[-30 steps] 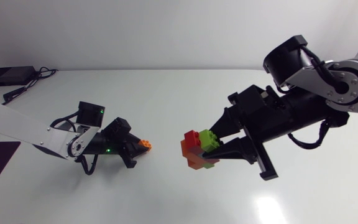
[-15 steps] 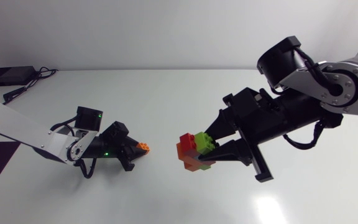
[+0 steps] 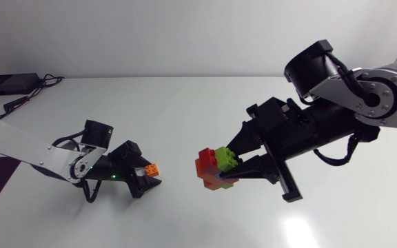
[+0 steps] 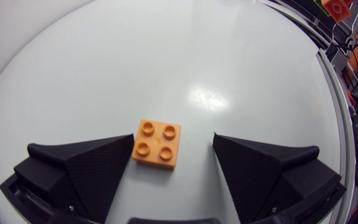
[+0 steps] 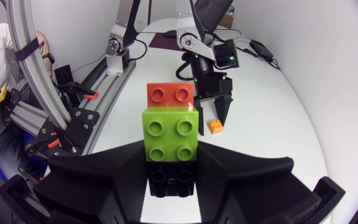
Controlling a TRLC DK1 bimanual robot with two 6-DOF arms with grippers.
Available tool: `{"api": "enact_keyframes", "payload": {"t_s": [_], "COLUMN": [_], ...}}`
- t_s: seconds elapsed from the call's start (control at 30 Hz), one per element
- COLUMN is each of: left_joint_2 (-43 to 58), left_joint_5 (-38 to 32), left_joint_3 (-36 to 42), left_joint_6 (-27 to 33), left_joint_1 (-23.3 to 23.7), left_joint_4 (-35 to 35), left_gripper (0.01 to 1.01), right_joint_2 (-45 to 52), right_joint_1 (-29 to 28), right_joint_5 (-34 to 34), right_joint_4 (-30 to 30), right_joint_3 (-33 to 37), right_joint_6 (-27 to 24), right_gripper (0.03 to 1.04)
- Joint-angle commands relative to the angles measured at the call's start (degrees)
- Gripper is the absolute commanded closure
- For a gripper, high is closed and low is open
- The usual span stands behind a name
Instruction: Separate the duplo bricks
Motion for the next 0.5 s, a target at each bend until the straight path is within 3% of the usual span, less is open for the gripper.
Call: {"api": "enact_keyframes", "payload": {"t_s": [0.0,0.23,0.47], "left_joint_2": [-5.38,-18.39,-18.91], "left_joint_5": [-0.84,-0.66,4.00], "left_joint_3": [0.45,8.71,17.94], "left_joint_6": [1.83,1.83,-0.46], "left_joint_1": [0.63,-7.46,-13.17], "left_joint_4": [-6.31,-20.98,-28.19], "left_gripper": [0.044,0.046,0.057], "right_joint_2": [-1.35,-1.62,0.05], "right_joint_1": [-0.52,-5.26,-12.64], "right_joint_5": [-0.49,-8.04,-19.47], "right_joint_4": [0.11,-1.12,-1.48], "right_joint_3": [0.03,1.96,3.11], "right_joint_6": [1.09,2.05,3.64], "right_gripper": [0.88,0.88,0.88]}}
